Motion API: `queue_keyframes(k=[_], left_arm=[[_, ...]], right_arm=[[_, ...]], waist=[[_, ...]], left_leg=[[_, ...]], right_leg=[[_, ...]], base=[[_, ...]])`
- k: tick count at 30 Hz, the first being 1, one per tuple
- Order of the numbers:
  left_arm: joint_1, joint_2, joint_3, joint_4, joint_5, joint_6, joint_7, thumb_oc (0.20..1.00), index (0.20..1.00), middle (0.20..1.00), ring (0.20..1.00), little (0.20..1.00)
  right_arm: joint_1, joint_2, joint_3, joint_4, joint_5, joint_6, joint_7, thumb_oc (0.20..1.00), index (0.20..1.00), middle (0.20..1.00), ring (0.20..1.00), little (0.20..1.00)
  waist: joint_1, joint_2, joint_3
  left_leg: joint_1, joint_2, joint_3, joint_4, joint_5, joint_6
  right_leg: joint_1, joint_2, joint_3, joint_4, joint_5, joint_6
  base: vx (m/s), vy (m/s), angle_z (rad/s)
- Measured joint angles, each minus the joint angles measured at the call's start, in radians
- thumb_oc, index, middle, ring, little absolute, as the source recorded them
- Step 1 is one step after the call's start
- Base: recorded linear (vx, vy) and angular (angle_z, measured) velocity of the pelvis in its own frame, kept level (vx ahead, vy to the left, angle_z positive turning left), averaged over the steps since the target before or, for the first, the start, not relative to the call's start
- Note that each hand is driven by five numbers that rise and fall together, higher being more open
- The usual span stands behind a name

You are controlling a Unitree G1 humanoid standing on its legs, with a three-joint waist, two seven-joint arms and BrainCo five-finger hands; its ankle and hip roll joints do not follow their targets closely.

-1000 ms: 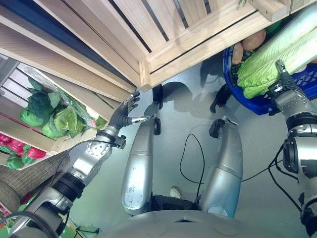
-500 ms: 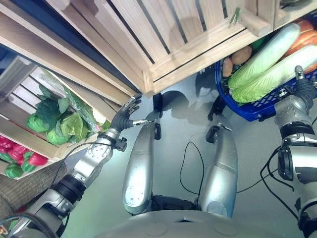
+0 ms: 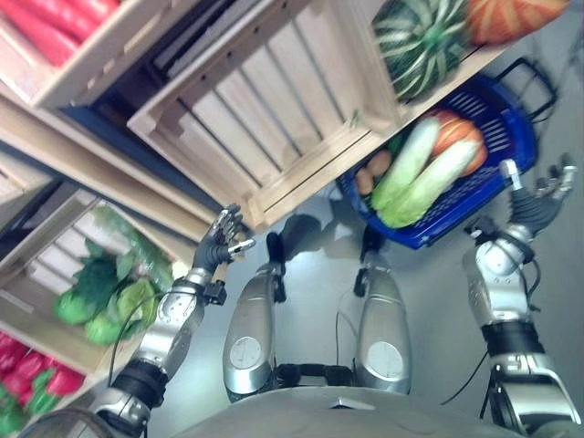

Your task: Pick up fruits and vegetables into the basket

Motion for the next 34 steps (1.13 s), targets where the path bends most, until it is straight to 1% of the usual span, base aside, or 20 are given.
queue_keyframes(k=[1, 2, 3, 4, 5, 6, 8, 10, 11, 13, 15, 16, 18, 21, 22, 24, 27, 29, 31, 34], left_arm=[[0.014, -0.006, 0.017, 0.027, 0.001, 0.0, -0.024, 1.0, 1.0, 1.0, 1.0, 1.0], [0.024, -0.02, 0.032, 0.07, 0.002, 0.004, -0.046, 1.0, 1.0, 1.0, 1.0, 1.0], [0.034, -0.026, 0.033, 0.088, 0.002, 0.005, -0.054, 1.0, 1.0, 1.0, 1.0, 1.0], [0.064, -0.031, 0.034, 0.107, 0.006, 0.007, -0.071, 1.0, 1.0, 1.0, 1.0, 1.0], [0.078, -0.038, 0.034, 0.12, 0.013, 0.008, -0.084, 1.0, 1.0, 1.0, 1.0, 1.0], [0.081, -0.042, 0.035, 0.128, 0.015, 0.008, -0.09, 1.0, 1.0, 1.0, 1.0, 1.0], [0.097, -0.065, 0.052, 0.162, 0.025, 0.023, -0.121, 1.0, 1.0, 1.0, 1.0, 1.0], [0.108, -0.068, 0.049, 0.188, 0.057, 0.045, -0.151, 1.0, 1.0, 1.0, 1.0, 1.0], [0.108, -0.073, 0.048, 0.2, 0.063, 0.048, -0.159, 1.0, 1.0, 1.0, 1.0, 1.0], [0.101, -0.089, 0.047, 0.248, 0.097, 0.068, -0.168, 1.0, 1.0, 1.0, 1.0, 1.0], [0.095, -0.101, 0.039, 0.281, 0.105, 0.084, -0.177, 1.0, 1.0, 1.0, 1.0, 1.0], [0.09, -0.115, 0.031, 0.316, 0.125, 0.103, -0.186, 1.0, 1.0, 1.0, 1.0, 1.0], [0.069, -0.139, 0.02, 0.392, 0.148, 0.118, -0.186, 1.0, 1.0, 1.0, 1.0, 1.0], [0.029, -0.178, -0.004, 0.525, 0.206, 0.138, -0.185, 1.0, 1.0, 1.0, 1.0, 1.0], [0.034, -0.179, -0.01, 0.535, 0.218, 0.138, -0.187, 1.0, 1.0, 1.0, 1.0, 1.0], [0.016, -0.196, -0.019, 0.637, 0.248, 0.155, -0.209, 1.0, 1.0, 1.0, 1.0, 1.0], [0.016, -0.209, -0.035, 0.698, 0.263, 0.172, -0.247, 1.0, 1.0, 1.0, 1.0, 1.0], [0.011, -0.215, -0.04, 0.725, 0.264, 0.194, -0.3, 1.0, 1.0, 1.0, 1.0, 1.0], [0.007, -0.225, -0.041, 0.754, 0.263, 0.2, -0.346, 1.0, 1.0, 1.0, 1.0, 1.0], [0.001, -0.229, -0.041, 0.769, 0.253, 0.207, -0.393, 1.0, 1.0, 1.0, 1.0, 1.0]], right_arm=[[0.033, 0.012, 0.003, -0.009, -0.009, 0.0, 0.057, 1.0, 1.0, 1.0, 1.0, 1.0], [0.07, 0.024, 0.019, -0.01, -0.01, 0.006, 0.153, 1.0, 1.0, 1.0, 1.0, 1.0], [0.087, 0.029, 0.029, -0.011, -0.011, 0.012, 0.197, 1.0, 1.0, 1.0, 1.0, 1.0], [0.117, 0.035, 0.068, -0.013, -0.019, 0.022, 0.267, 1.0, 1.0, 1.0, 1.0, 1.0], [0.143, 0.035, 0.1, -0.014, -0.028, 0.036, 0.329, 1.0, 1.0, 1.0, 1.0, 1.0], [0.152, 0.037, 0.109, -0.014, -0.028, 0.047, 0.355, 1.0, 1.0, 1.0, 1.0, 1.0], [0.182, 0.055, 0.166, 0.028, -0.01, 0.095, 0.474, 1.0, 1.0, 1.0, 1.0, 1.0], [0.201, 0.091, 0.22, 0.102, 0.043, 0.167, 0.581, 1.0, 1.0, 1.0, 1.0, 1.0], [0.204, 0.103, 0.24, 0.132, 0.056, 0.193, 0.608, 1.0, 1.0, 1.0, 1.0, 1.0], [0.2, 0.128, 0.279, 0.205, 0.07, 0.268, 0.655, 1.0, 1.0, 1.0, 1.0, 1.0], [0.201, 0.131, 0.319, 0.248, 0.067, 0.303, 0.665, 1.0, 1.0, 1.0, 1.0, 1.0], [0.202, 0.135, 0.356, 0.286, 0.069, 0.345, 0.681, 1.0, 1.0, 1.0, 1.0, 1.0], [0.177, 0.164, 0.367, 0.386, 0.078, 0.373, 0.692, 1.0, 1.0, 1.0, 1.0, 1.0], [0.138, 0.189, 0.411, 0.552, 0.077, 0.395, 0.726, 1.0, 1.0, 1.0, 1.0, 1.0], [0.137, 0.196, 0.411, 0.571, 0.078, 0.396, 0.737, 1.0, 1.0, 1.0, 1.0, 1.0], [0.108, 0.22, 0.411, 0.711, 0.079, 0.394, 0.766, 1.0, 1.0, 1.0, 1.0, 1.0], [0.117, 0.22, 0.411, 0.768, 0.08, 0.397, 0.793, 1.0, 1.0, 1.0, 1.0, 1.0], [0.112, 0.22, 0.409, 0.79, 0.091, 0.399, 0.824, 1.0, 1.0, 1.0, 1.0, 1.0], [0.099, 0.226, 0.403, 0.835, 0.099, 0.401, 0.866, 1.0, 1.0, 1.0, 1.0, 1.0], [0.09, 0.228, 0.4, 0.865, 0.099, 0.409, 0.897, 1.0, 1.0, 1.0, 1.0, 1.0]], waist=[[-0.002, -0.023, -0.026], [-0.003, -0.044, -0.044], [-0.003, -0.051, -0.062], [-0.004, -0.062, -0.119], [-0.004, -0.063, -0.152], [-0.002, -0.063, -0.161], [0.0, -0.062, -0.209], [0.003, -0.06, -0.284], [0.006, -0.059, -0.305], [0.005, -0.052, -0.331], [0.007, -0.047, -0.342], [0.01, -0.04, -0.359], [0.011, -0.036, -0.361], [0.023, -0.03, -0.37], [0.025, -0.027, -0.372], [0.026, -0.017, -0.384], [0.026, -0.001, -0.4], [0.025, 0.005, -0.408], [0.025, 0.008, -0.427], [0.025, 0.007, -0.445]], left_leg=[[0.029, 0.004, 0.008, -0.019, 0.008, -0.007], [0.083, 0.008, 0.011, -0.055, 0.013, -0.011], [0.105, 0.009, 0.013, -0.071, 0.016, -0.015], [0.132, 0.014, 0.018, -0.1, 0.016, -0.016], [0.165, 0.016, 0.021, -0.13, 0.024, -0.019], [0.181, 0.015, 0.021, -0.14, 0.03, -0.021], [0.252, 0.019, 0.023, -0.185, 0.034, -0.026], [0.294, 0.025, 0.02, -0.223, 0.038, -0.032], [0.308, 0.025, 0.021, -0.235, 0.041, -0.033], [0.341, 0.023, 0.02, -0.262, 0.048, -0.033], [0.361, 0.023, 0.02, -0.276, 0.051, -0.034], [0.372, 0.023, 0.021, -0.294, 0.06, -0.033], [0.383, 0.024, 0.018, -0.3, 0.065, -0.034], [0.391, 0.024, 0.013, -0.302, 0.063, -0.029], [0.39, 0.023, 0.011, -0.304, 0.063, -0.028], [0.391, 0.023, 0.004, -0.305, 0.067, -0.026], [0.392, 0.023, 0.006, -0.305, 0.07, -0.025], [0.396, 0.024, 0.006, -0.305, 0.072, -0.025], [0.398, 0.024, 0.006, -0.305, 0.073, -0.025], [0.399, 0.024, 0.006, -0.305, 0.073, -0.025]], right_leg=[[0.022, 0.008, 0.0, -0.017, 0.006, -0.001], [0.071, 0.018, -0.001, -0.049, 0.01, -0.002], [0.091, 0.023, -0.002, -0.063, 0.012, -0.002], [0.113, 0.025, -0.003, -0.087, 0.011, -0.002], [0.143, 0.029, -0.007, -0.106, 0.012, -0.002], [0.156, 0.031, -0.008, -0.113, 0.014, 0.002], [0.227, 0.038, -0.016, -0.149, 0.015, 0.003], [0.275, 0.047, -0.031, -0.187, 0.013, 0.005], [0.288, 0.049, -0.032, -0.198, 0.014, 0.005], [0.324, 0.055, -0.039, -0.225, 0.021, 0.013], [0.341, 0.057, -0.042, -0.231, 0.021, 0.014], [0.344, 0.056, -0.051, -0.232, 0.02, 0.015], [0.359, 0.056, -0.06, -0.232, 0.02, 0.015], [0.374, 0.056, -0.064, -0.235, 0.019, 0.016], [0.375, 0.052, -0.066, -0.237, 0.019, 0.016], [0.382, 0.052, -0.078, -0.237, 0.019, 0.016], [0.386, 0.05, -0.084, -0.237, 0.015, 0.02], [0.39, 0.051, -0.084, -0.237, 0.014, 0.019], [0.392, 0.052, -0.084, -0.237, 0.014, 0.018], [0.393, 0.053, -0.084, -0.237, 0.013, 0.017]], base=[[0.13, 0.06, -0.08], [0.19, 0.066, -0.13], [0.18, 0.073, -0.14], [0.21, 0.073, -0.08], [0.21, 0.072, -0.05], [0.2, 0.067, 0.02], [0.17, 0.06, 0.05], [0.1, 0.056, 0.09], [0.05, 0.061, 0.05], [0.02, 0.061, 0.05], [-0.02, 0.053, 0.04], [-0.03, 0.069, 0.05], [-0.02, 0.078, 0.09], [-0.02, 0.054, 0.07], [-0.03, 0.09, 0.09], [-0.02, 0.073, 0.11], [-0.01, 0.061, 0.08], [-0.02, 0.062, 0.01], [0.01, 0.047, 0.0], [0.03, 0.017, 0.0]])
